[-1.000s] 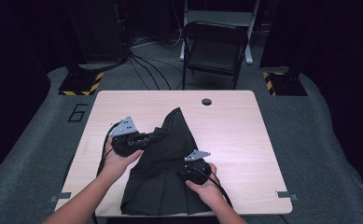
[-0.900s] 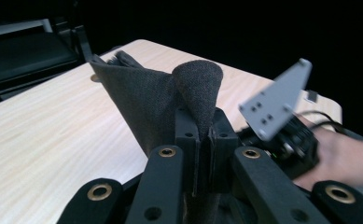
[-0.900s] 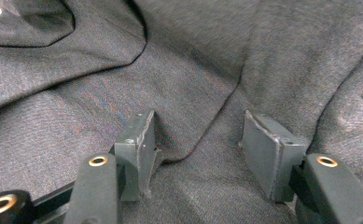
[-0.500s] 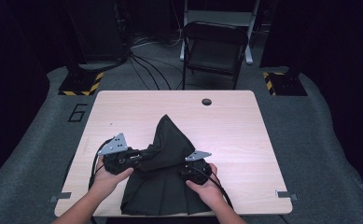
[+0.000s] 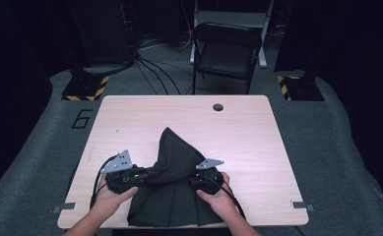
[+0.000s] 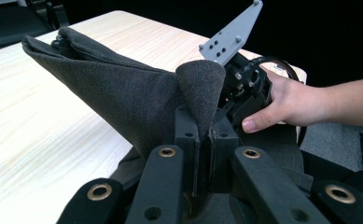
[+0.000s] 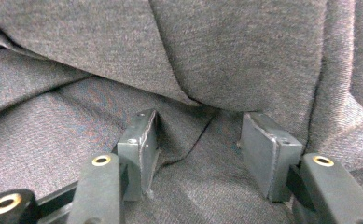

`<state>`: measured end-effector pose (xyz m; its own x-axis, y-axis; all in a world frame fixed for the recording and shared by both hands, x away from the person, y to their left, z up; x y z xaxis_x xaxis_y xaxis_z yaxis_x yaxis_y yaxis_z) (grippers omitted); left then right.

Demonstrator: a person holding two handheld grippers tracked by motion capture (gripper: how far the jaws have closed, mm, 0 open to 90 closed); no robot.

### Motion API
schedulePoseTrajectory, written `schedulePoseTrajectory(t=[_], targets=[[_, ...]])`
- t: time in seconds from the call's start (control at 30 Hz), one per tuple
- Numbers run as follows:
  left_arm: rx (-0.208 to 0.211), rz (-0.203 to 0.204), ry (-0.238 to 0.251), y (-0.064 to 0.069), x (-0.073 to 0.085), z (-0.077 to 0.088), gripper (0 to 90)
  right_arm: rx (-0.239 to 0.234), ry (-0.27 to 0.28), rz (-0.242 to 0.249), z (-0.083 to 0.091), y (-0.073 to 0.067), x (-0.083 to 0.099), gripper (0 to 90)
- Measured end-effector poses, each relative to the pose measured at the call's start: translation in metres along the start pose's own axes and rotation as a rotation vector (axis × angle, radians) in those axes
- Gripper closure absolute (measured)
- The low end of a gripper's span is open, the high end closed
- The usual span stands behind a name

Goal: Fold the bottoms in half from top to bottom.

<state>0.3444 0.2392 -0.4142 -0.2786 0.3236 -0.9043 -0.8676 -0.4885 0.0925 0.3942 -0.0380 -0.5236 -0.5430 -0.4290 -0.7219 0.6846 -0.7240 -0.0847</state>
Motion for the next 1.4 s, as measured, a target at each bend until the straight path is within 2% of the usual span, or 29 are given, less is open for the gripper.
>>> schedulePoseTrajectory(t=[0.23, 0.33, 0.4, 0.6, 0.7, 0.77, 0.83, 0.87, 1.03, 1.07, 1.17, 1.23, 1.3, 1.33, 1.4], targets=[[0.007, 0.017, -0.01, 0.002, 0.007, 0.0, 85.1, -0.003, -0.004, -0.009, 0.001, 0.001, -0.002, 45.8], [0.006, 0.037, -0.007, 0.002, 0.013, 0.0, 85.1, -0.019, -0.023, -0.016, 0.004, 0.004, -0.002, 45.2], [0.017, 0.045, -0.018, 0.003, 0.019, -0.002, 85.1, -0.027, -0.034, -0.038, 0.009, 0.007, -0.002, 44.8], [0.036, 0.062, -0.04, 0.006, 0.031, -0.005, 85.1, -0.012, -0.051, -0.032, 0.021, 0.014, 0.003, 46.7], [0.047, 0.066, -0.059, 0.008, 0.037, -0.007, 85.1, -0.013, -0.052, -0.024, 0.026, 0.023, 0.008, 49.7], [0.047, 0.059, -0.065, 0.009, 0.04, -0.007, 85.1, -0.016, -0.057, -0.027, 0.026, 0.023, 0.009, 49.9], [0.052, 0.062, -0.077, 0.012, 0.044, -0.007, 85.1, -0.008, -0.063, 0.001, 0.025, 0.023, 0.009, 49.9], [0.058, 0.069, -0.084, 0.014, 0.045, -0.007, 85.1, -0.009, -0.072, -0.008, 0.024, 0.022, 0.009, 49.8], [0.068, 0.077, -0.106, 0.016, 0.055, -0.009, 85.0, -0.022, -0.07, -0.001, 0.024, 0.026, 0.009, 51.5], [0.074, 0.094, -0.113, 0.018, 0.057, -0.009, 85.1, -0.029, -0.076, -0.01, 0.024, 0.026, 0.009, 51.8], [0.071, 0.093, -0.117, 0.019, 0.062, -0.011, 85.0, -0.033, -0.076, -0.021, 0.025, 0.026, 0.009, 51.8], [0.066, 0.102, -0.126, 0.02, 0.066, -0.012, 85.0, -0.034, -0.08, -0.005, 0.027, 0.028, 0.008, 50.7], [0.068, 0.108, -0.138, 0.019, 0.07, -0.013, 84.9, -0.048, -0.08, -0.029, 0.035, 0.028, 0.005, 49.1], [0.068, 0.122, -0.137, 0.019, 0.072, -0.014, 85.0, -0.051, -0.064, -0.03, 0.037, 0.029, 0.003, 49.1], [0.067, 0.121, -0.141, 0.018, 0.073, -0.014, 84.9, -0.053, -0.062, -0.03, 0.04, 0.03, 0.001, 49.0]])
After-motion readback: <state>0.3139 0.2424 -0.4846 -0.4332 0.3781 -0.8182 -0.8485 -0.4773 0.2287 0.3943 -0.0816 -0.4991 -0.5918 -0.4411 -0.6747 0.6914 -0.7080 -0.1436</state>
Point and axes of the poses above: each handheld gripper's, and its own axes: z roughly backward along the jaws, x roughly out of its underside, y roughly to its right, the point moved 1 cm from there along -z, roughly forward along the jaws
